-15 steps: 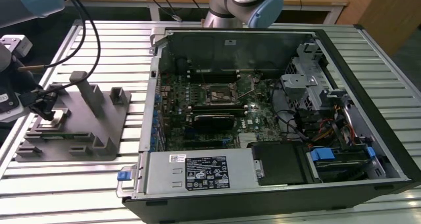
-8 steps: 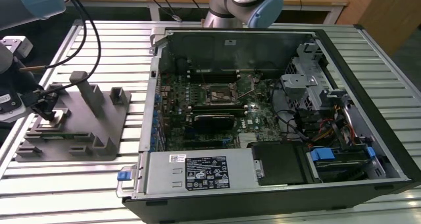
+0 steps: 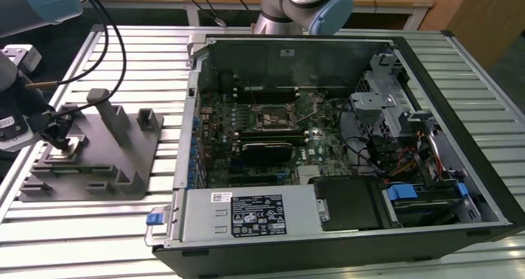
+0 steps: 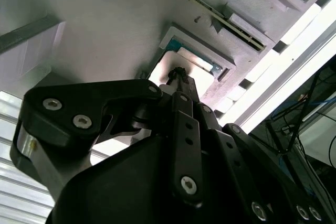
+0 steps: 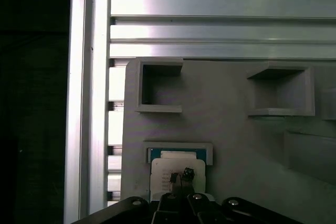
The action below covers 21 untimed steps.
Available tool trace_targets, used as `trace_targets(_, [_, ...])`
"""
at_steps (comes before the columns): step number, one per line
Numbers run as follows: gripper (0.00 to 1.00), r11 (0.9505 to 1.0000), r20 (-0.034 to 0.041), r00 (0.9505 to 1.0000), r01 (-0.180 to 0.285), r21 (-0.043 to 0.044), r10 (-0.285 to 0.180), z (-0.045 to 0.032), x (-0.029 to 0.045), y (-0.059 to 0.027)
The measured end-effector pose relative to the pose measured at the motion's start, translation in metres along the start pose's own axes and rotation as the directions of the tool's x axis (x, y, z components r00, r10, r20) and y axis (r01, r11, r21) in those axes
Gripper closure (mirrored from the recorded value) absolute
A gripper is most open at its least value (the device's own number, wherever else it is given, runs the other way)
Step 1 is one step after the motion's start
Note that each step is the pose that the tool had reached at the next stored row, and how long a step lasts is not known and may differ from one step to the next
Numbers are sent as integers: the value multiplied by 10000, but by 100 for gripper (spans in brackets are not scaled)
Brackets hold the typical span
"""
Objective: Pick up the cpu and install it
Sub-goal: 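Pick up the cpu and move it towards the insertion slot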
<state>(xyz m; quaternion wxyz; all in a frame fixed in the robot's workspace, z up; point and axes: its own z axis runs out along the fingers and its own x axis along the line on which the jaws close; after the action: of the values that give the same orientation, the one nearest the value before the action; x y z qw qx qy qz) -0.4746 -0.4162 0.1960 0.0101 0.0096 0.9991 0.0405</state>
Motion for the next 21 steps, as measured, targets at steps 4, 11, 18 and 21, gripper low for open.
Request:
trace_targets(4, [77,10000,0,10000,1,0,-1,0,0,0])
trace_targets(11, [53,10000,0,10000,2,0,-2,0,0,0])
trace_targets(18, [35,10000,2,10000,3,-1,-3,9,0,0])
trace_targets(21, [35,10000,0,10000,3,0,-3,37,1,-3])
